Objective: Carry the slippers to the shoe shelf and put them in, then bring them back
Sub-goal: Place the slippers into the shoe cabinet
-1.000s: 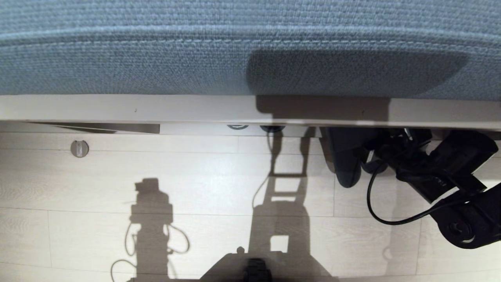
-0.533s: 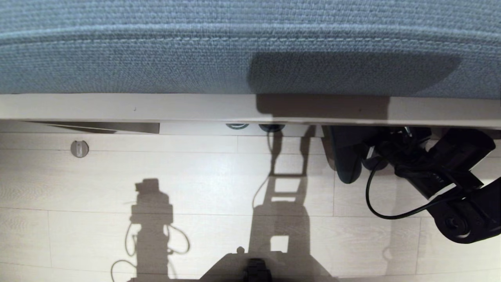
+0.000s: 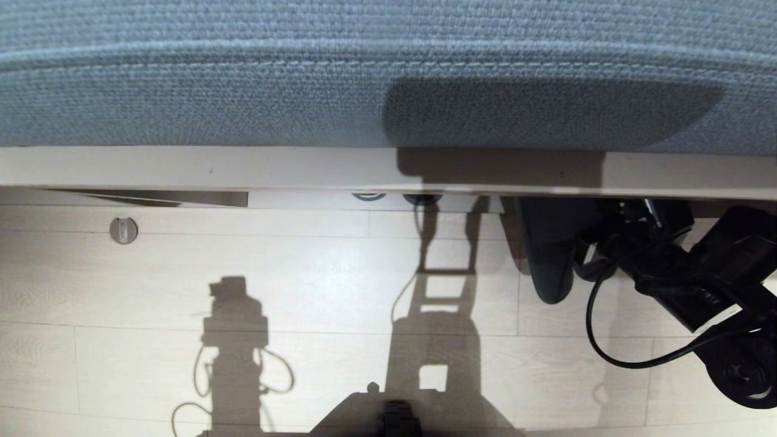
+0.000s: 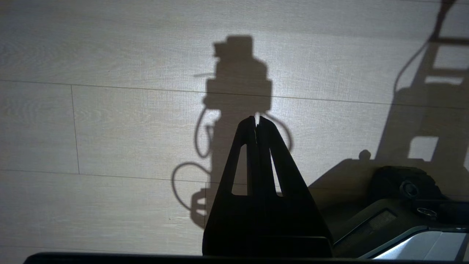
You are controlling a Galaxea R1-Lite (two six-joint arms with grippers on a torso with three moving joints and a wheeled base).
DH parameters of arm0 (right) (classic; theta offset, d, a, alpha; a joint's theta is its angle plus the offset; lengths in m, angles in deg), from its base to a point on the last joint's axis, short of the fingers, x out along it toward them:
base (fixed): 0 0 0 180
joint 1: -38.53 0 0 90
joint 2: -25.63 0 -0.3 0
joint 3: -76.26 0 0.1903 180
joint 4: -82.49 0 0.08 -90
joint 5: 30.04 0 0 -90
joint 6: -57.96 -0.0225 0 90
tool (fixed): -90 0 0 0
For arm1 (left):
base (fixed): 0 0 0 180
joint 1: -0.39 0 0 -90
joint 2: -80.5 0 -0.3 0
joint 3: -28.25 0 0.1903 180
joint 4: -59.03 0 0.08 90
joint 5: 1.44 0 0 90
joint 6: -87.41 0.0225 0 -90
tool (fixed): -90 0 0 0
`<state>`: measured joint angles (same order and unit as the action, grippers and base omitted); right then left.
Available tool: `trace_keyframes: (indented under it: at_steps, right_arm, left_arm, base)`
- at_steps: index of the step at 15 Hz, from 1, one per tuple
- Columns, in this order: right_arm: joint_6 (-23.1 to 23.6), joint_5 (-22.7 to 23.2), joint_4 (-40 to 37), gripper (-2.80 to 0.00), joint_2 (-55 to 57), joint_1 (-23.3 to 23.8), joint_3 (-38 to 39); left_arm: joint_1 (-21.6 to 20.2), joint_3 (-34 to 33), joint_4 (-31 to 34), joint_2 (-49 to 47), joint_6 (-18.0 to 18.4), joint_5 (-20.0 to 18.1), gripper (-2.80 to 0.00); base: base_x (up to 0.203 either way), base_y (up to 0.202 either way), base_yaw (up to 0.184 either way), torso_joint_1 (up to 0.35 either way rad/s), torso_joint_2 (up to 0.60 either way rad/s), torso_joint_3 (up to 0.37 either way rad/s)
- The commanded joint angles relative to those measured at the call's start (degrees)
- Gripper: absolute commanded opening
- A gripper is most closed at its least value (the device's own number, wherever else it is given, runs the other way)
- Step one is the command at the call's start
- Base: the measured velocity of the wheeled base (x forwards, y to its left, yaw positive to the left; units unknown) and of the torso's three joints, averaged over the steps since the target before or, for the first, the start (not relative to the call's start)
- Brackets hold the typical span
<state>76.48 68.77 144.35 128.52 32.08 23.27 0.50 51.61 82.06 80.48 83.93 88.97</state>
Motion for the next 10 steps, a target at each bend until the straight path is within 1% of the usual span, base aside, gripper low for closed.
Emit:
trace_keyframes:
  at_steps: [1,5,6,9,10]
  right_arm:
    - [0.12,0.06,0.55,-2.8,-1.02,-0.06,0.79]
    - [0.03,0.06,0.47,-2.8,-0.79,-0.06,0.3]
    - [0.03,0.14,0.47,-2.8,-0.67,-0.06,0.02]
    - [-0.09,-0.02,0.45,-2.8,-0.5,0.03,-0.8]
    - [-0.55,-0.08,0.38,-2.8,-0.36,0.03,-1.22]
  left_arm:
    - [-0.02,0.0,-0.02,0.02,-0.03,0.02,-2.8]
    - [-0.02,0.0,-0.02,0.02,-0.03,0.02,-2.8]
    - [-0.02,0.0,-0.02,0.02,-0.03,0.02,-2.8]
    - [-0.02,0.0,-0.02,0.02,-0.03,0.02,-2.8]
    - [-0.02,0.0,-0.02,0.02,-0.03,0.02,-2.8]
  base:
    - [0.0,0.0,0.0,0.0,0.0,0.0]
    - [0.0,0.0,0.0,0.0,0.0,0.0]
    - [-0.066,0.0,0.004,0.007,0.0,0.002]
    - [-0.153,0.0,0.0,0.004,0.0,0.001]
    - [0.0,0.0,0.0,0.0,0.0,0.0]
